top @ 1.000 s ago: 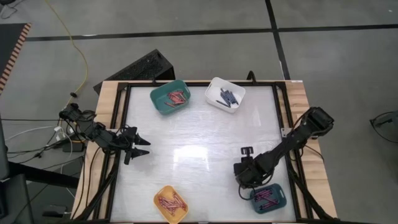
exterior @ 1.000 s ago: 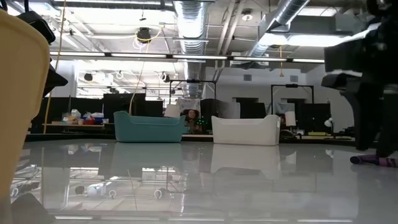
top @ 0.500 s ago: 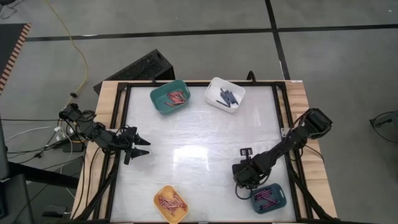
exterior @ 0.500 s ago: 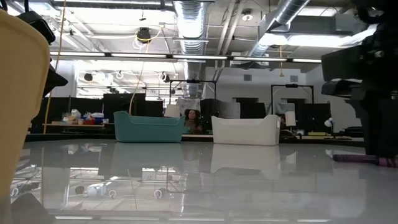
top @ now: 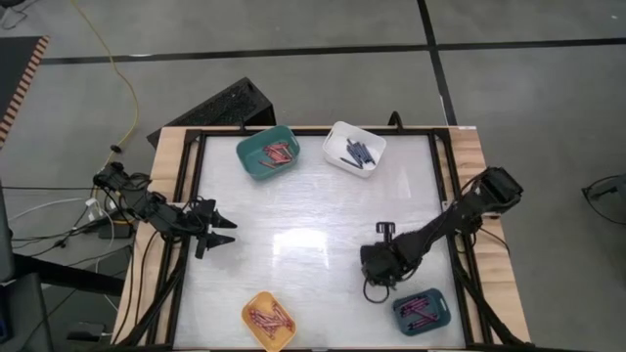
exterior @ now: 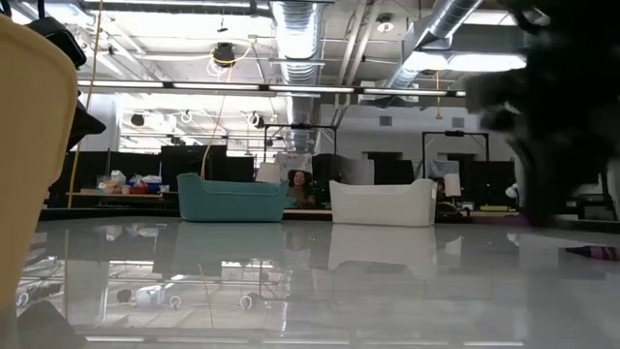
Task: Sort crayons
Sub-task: Put the purple crayon into the blue bin
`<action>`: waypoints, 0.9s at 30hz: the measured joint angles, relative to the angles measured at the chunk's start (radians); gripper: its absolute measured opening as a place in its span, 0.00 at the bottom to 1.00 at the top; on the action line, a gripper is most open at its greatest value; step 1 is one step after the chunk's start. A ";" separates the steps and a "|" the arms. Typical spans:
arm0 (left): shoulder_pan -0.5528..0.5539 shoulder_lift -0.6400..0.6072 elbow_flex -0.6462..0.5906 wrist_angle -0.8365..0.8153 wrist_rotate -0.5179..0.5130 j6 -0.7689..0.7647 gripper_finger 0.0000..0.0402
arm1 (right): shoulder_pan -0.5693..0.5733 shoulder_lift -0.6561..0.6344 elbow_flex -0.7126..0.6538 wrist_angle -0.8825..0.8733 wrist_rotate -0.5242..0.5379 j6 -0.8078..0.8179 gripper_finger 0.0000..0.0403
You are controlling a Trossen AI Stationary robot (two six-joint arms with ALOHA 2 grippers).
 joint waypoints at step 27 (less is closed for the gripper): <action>0.000 0.000 0.000 0.000 -0.003 0.000 0.57 | 0.438 -0.233 0.203 -0.390 -0.322 0.839 0.01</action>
